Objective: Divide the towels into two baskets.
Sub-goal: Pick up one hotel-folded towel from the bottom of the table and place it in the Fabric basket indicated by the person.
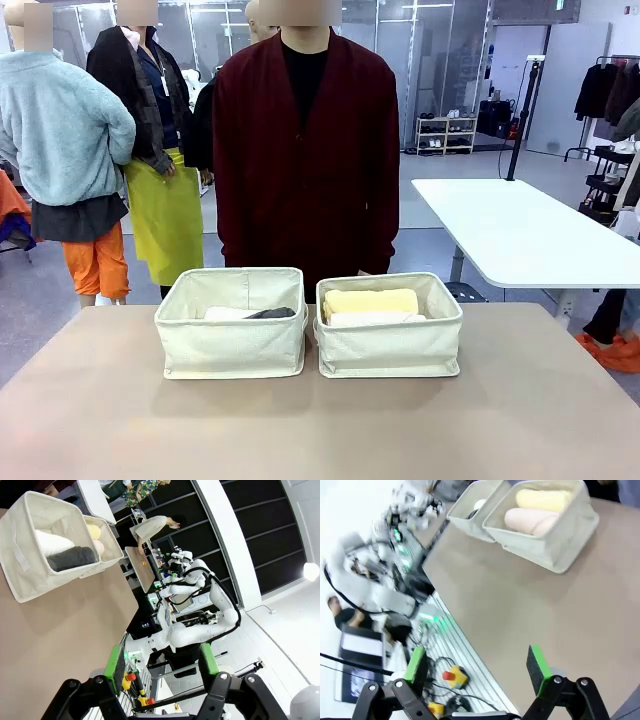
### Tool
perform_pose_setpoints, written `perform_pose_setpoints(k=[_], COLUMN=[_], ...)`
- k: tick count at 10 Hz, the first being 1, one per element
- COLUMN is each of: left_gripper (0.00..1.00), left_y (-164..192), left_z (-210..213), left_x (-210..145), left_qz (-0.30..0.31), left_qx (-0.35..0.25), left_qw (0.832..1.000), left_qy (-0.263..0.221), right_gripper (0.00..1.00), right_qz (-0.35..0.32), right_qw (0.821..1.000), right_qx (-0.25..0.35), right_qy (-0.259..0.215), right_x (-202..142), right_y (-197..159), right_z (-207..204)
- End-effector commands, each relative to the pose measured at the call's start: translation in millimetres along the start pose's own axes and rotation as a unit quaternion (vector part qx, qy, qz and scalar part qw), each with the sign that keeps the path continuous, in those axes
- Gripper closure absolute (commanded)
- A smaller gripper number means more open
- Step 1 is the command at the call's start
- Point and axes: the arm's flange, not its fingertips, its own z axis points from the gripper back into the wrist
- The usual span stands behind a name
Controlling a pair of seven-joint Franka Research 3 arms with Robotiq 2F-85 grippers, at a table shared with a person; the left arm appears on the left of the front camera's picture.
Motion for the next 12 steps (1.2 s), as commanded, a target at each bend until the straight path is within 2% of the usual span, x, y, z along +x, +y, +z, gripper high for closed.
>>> perform_pose_setpoints(k=[1,3,4,5,12], left_gripper=[0.24,0.24,0.24,0.24,0.24], left_y=[-5,-5,-5,-5,-5], left_z=[1,1,1,1,1], left_x=[-4,-4,-4,-4,-4], left_qz=[-0.002,-0.002,-0.002,-0.002,-0.002], left_qx=[0.000,0.000,0.000,0.000,0.000], left_qw=[1.000,1.000,1.000,1.000,1.000], left_qy=[0.003,0.003,0.003,0.003,0.003], right_gripper=[0.00,0.00,0.00,0.00,0.00], right_qz=[-0.063,-0.128,-0.130,-0.102,-0.102], right_qw=[0.998,0.992,0.991,0.995,0.995], right_qx=[0.024,0.011,0.008,0.014,0.014], right_qy=[-0.021,-0.010,0.010,-0.012,-0.012], right_x=[-6,-17,-10,-35,-35], right_y=[-29,-60,-68,-60,-60], right_z=[2,9,6,9,9])
